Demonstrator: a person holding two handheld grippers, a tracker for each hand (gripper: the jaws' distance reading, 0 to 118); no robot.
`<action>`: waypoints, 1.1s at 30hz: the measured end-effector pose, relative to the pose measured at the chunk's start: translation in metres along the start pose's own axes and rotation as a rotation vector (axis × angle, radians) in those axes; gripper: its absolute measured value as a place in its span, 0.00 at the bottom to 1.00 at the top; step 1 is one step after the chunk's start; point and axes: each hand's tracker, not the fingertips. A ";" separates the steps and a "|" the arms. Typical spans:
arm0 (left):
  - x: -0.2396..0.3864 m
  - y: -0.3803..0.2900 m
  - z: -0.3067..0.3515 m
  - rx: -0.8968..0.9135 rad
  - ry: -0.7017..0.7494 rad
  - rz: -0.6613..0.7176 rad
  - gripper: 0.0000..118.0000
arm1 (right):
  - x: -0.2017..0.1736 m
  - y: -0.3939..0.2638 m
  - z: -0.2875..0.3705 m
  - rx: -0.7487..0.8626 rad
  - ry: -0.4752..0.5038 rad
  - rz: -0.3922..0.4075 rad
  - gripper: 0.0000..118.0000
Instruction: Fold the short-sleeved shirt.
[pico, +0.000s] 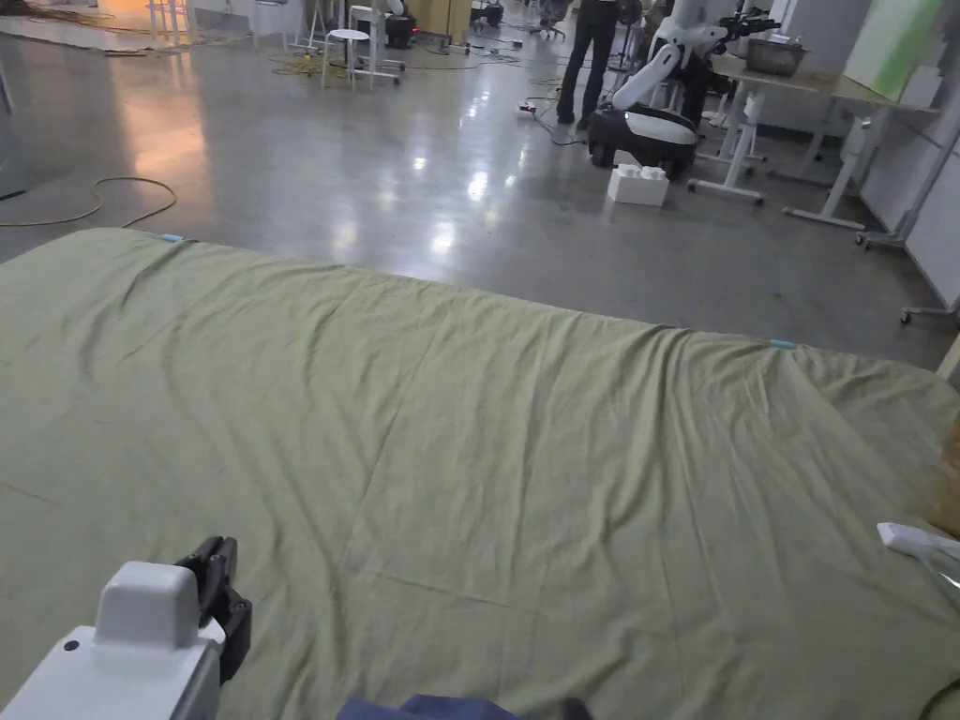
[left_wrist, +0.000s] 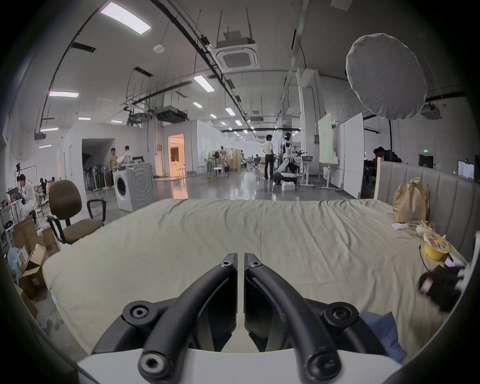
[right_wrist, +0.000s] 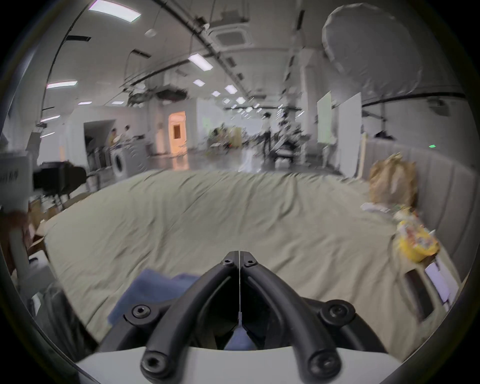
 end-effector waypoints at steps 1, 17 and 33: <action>-0.002 -0.004 0.001 -0.017 -0.012 0.005 0.04 | -0.009 -0.008 -0.008 -0.028 0.035 -0.002 0.01; -0.036 -0.070 -0.038 -0.616 -0.488 0.394 0.64 | -0.014 -0.075 -0.054 -0.168 -0.050 -0.002 0.01; -0.019 -0.112 -0.118 -0.940 -0.813 0.702 0.53 | 0.002 -0.091 -0.043 -0.130 -0.019 -0.042 0.01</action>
